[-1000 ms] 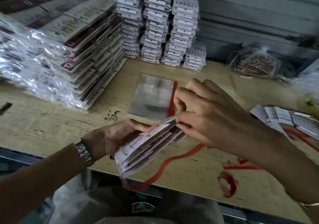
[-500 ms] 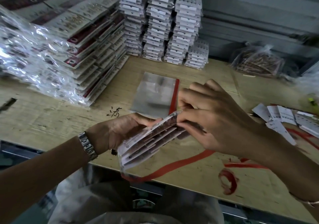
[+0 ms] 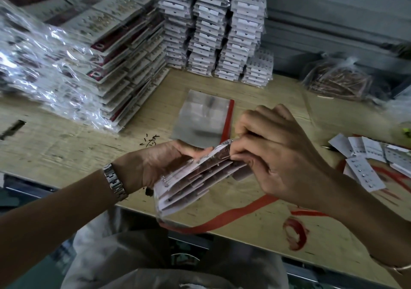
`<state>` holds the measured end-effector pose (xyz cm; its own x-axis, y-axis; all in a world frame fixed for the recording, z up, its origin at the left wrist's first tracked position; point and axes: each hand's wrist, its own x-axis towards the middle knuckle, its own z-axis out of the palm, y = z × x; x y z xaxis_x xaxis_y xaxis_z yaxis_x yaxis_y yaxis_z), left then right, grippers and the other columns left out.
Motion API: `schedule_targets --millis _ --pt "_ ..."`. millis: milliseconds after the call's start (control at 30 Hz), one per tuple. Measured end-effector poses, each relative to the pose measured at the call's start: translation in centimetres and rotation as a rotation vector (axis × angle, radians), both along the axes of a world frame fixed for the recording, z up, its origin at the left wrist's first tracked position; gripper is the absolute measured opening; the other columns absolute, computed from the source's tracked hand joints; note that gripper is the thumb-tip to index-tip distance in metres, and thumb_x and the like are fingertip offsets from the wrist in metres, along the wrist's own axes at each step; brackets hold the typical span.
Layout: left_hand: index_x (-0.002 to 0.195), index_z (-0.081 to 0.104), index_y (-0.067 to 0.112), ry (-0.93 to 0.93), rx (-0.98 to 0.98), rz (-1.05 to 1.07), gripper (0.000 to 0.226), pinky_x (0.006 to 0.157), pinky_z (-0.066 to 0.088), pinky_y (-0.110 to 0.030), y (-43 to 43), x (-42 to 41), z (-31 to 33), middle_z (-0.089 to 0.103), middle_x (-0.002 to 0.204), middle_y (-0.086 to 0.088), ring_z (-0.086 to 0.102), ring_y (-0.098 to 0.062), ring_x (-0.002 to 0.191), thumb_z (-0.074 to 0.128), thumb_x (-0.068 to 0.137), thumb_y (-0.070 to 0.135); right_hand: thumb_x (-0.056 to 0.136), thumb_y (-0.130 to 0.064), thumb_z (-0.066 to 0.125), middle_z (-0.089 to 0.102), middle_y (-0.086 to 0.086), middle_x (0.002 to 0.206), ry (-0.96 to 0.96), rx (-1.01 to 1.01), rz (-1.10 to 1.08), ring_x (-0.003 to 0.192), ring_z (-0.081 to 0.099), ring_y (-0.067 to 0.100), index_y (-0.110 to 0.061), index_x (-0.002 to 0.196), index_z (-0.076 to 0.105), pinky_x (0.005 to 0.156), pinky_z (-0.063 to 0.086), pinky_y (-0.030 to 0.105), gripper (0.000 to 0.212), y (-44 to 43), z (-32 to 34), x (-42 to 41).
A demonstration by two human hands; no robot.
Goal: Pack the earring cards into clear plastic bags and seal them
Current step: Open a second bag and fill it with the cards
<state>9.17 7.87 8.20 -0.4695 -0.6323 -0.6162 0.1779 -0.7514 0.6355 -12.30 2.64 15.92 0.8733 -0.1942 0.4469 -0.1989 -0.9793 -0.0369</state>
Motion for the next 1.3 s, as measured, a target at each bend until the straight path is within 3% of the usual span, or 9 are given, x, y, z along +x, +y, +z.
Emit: schedule_targets --millis 233,433,533,667,933,1133,1300 --pt "0.105 0.065 -0.004 0.082 0.037 -0.008 0.09 0.057 0.056 -0.027 0.0 0.3 -0.3 0.07 0.089 -0.015 0.069 -0.025 0.065 0.101 0.031 0.034 0.087 -0.004 0.067 0.055 0.006 0.082 -0.089 0.062 -0.019 0.079 0.046 0.017 -0.006 0.077 0.069 0.074 0.028 0.028 0.01 0.1 -0.6 0.0" --pt "0.102 0.068 -0.004 0.113 0.051 -0.001 0.081 0.057 0.058 -0.029 -0.1 0.4 -0.8 0.071 0.088 -0.016 0.07 -0.027 0.065 0.102 0.036 0.03 0.084 -0.005 0.07 0.056 0.005 0.08 -0.047 -0.102 -0.087 0.077 0.046 0.018 -0.006 0.072 0.07 0.071 0.024 0.031 0.012 0.2 -0.3 -0.1" --pt "0.101 0.069 -0.004 0.112 0.048 -0.002 0.079 0.057 0.057 -0.029 -0.2 0.6 -1.0 0.071 0.087 -0.016 0.07 -0.026 0.064 0.101 0.037 0.031 0.085 -0.015 0.073 0.054 0.003 0.077 -0.038 -0.044 -0.117 0.078 0.043 0.017 -0.009 0.075 0.075 0.071 0.025 0.031 0.011 0.1 0.0 -0.6" --pt "0.105 0.063 -0.004 0.212 0.064 -0.012 0.07 0.057 0.058 -0.029 -0.3 0.9 -1.2 0.071 0.085 -0.016 0.07 -0.026 0.064 0.097 0.051 0.026 0.086 -0.023 0.074 0.059 0.003 0.081 -0.04 0.081 -0.091 0.081 0.045 0.016 -0.01 0.088 0.079 0.069 0.036 0.035 0.014 -0.3 0.7 -1.3" --pt "0.104 0.065 -0.005 0.213 0.08 -0.023 0.065 0.055 0.058 -0.028 -0.3 1.0 -1.7 0.071 0.084 -0.017 0.071 -0.026 0.062 0.096 0.056 0.026 0.082 -0.032 0.073 0.058 -0.001 0.086 0.211 0.097 0.005 0.089 0.031 0.007 -0.019 0.085 0.079 0.074 0.027 0.026 0.014 -0.8 2.1 -1.8" --pt "0.097 0.069 -0.003 0.25 0.083 -0.061 0.058 0.055 0.058 -0.027 -0.4 1.0 -1.6 0.072 0.083 -0.015 0.071 -0.025 0.062 0.097 0.054 0.024 0.087 -0.024 0.073 0.057 0.001 0.087 0.276 -0.113 0.02 0.086 0.043 0.017 -0.014 0.077 0.074 0.075 0.022 0.028 0.014 -0.4 2.1 -1.4" --pt "0.097 0.07 -0.004 0.22 0.104 -0.048 0.062 0.055 0.058 -0.027 -0.1 1.0 -1.8 0.072 0.084 -0.016 0.071 -0.026 0.062 0.099 0.049 0.024 0.084 -0.015 0.062 0.056 0.003 0.081 0.239 -0.137 -0.011 0.082 0.045 0.02 -0.009 0.069 0.063 0.072 0.027 0.028 0.017 0.2 2.3 -1.0"
